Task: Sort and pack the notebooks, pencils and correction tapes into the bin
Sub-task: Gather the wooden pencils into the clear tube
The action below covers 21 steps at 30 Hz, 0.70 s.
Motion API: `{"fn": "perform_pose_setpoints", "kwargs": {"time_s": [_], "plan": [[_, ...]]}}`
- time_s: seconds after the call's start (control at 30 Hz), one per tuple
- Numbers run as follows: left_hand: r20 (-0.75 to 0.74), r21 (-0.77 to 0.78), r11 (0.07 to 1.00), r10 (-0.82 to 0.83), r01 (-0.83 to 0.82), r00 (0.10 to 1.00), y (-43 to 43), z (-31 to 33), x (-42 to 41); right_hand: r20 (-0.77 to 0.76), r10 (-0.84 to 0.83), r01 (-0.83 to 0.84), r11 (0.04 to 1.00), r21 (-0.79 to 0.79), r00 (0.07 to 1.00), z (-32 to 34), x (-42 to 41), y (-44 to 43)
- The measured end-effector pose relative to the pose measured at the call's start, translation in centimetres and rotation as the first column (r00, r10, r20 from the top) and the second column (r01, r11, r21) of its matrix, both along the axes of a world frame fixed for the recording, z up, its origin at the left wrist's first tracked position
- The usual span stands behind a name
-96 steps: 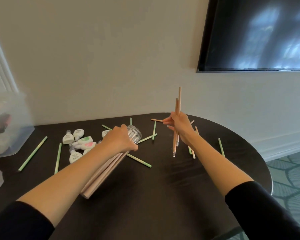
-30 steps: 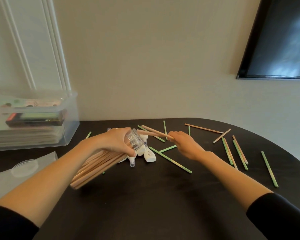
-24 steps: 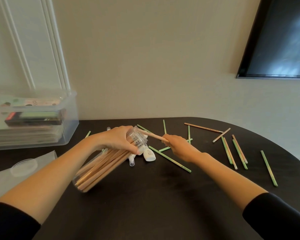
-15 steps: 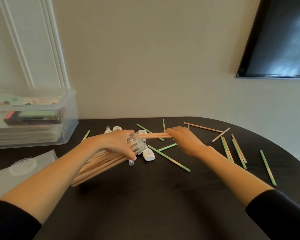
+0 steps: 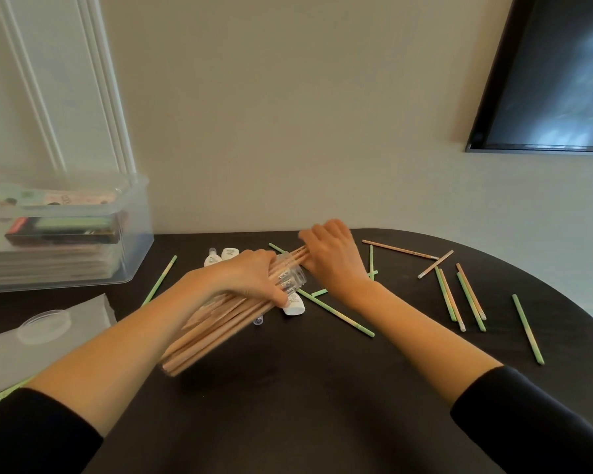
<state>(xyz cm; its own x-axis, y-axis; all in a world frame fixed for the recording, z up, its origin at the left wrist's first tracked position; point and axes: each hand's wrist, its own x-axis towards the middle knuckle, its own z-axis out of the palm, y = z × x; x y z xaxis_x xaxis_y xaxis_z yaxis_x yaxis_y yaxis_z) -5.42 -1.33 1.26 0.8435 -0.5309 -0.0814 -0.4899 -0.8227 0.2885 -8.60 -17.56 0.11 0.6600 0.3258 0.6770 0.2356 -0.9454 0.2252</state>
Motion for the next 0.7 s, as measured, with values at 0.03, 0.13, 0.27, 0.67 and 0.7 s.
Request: {"fn": "perform_pose_setpoints", "kwargs": {"time_s": [0.03, 0.13, 0.27, 0.67, 0.7], "plan": [[-0.009, -0.009, 1.000, 0.011, -0.011, 1.000, 0.1, 0.0, 0.1, -0.052, -0.038, 0.045, 0.989, 0.141, 0.998, 0.0, 0.1, -0.2], [-0.037, -0.021, 0.999, 0.047, -0.047, 0.998, 0.5, -0.3, 0.4, -0.370, 0.083, 0.166, 0.788, 0.592, 0.925, 0.0, 0.1, -0.3], [-0.025, -0.028, 0.995, 0.099, -0.100, 0.995, 0.4, -0.6, 0.8, -0.375, 0.508, 0.161, 0.416, 0.895, 0.775, -0.2, -0.6, 0.4], [0.001, -0.067, 0.974, 0.218, -0.218, 0.976, -0.8, -0.8, 0.7, -0.315, 0.844, 0.345, 0.167, 0.924, 0.434, -0.4, -1.7, -0.6], [0.006, -0.043, 0.978, 0.206, -0.206, 0.978, -0.8, -0.7, 0.7, -0.335, 0.842, 0.356, 0.185, 0.916, 0.423, -0.4, -1.7, -0.9]]}}
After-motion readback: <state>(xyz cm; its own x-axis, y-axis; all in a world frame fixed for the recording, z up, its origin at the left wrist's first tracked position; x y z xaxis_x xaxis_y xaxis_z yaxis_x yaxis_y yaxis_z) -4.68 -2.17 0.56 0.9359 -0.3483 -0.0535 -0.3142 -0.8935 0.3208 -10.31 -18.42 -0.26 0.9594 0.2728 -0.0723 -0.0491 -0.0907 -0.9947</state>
